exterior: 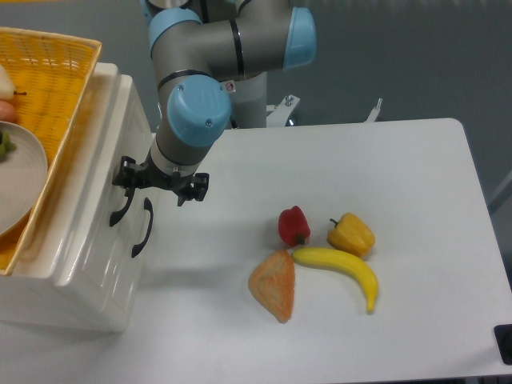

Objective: Slide the top white drawer open
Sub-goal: 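Lower the gripper onto the upper drawer's black handle and hook it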

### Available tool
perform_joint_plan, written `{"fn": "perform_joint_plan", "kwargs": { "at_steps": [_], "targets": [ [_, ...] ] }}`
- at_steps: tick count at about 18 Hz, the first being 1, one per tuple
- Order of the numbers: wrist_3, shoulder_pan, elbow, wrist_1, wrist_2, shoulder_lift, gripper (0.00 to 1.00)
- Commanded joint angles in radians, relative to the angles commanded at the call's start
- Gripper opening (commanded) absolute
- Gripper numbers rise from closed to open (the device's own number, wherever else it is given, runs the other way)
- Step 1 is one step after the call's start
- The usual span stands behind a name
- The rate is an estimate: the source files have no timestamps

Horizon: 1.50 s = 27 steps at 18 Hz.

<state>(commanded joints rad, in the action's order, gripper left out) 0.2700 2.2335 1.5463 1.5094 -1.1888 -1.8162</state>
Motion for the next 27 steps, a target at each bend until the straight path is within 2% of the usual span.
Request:
{"fn": "perform_joint_plan", "kwargs": {
  "at_steps": [27],
  "targets": [
    [0.003,-0.014,0.002,-0.005,-0.006,-0.020,1.00]
  ]
}}
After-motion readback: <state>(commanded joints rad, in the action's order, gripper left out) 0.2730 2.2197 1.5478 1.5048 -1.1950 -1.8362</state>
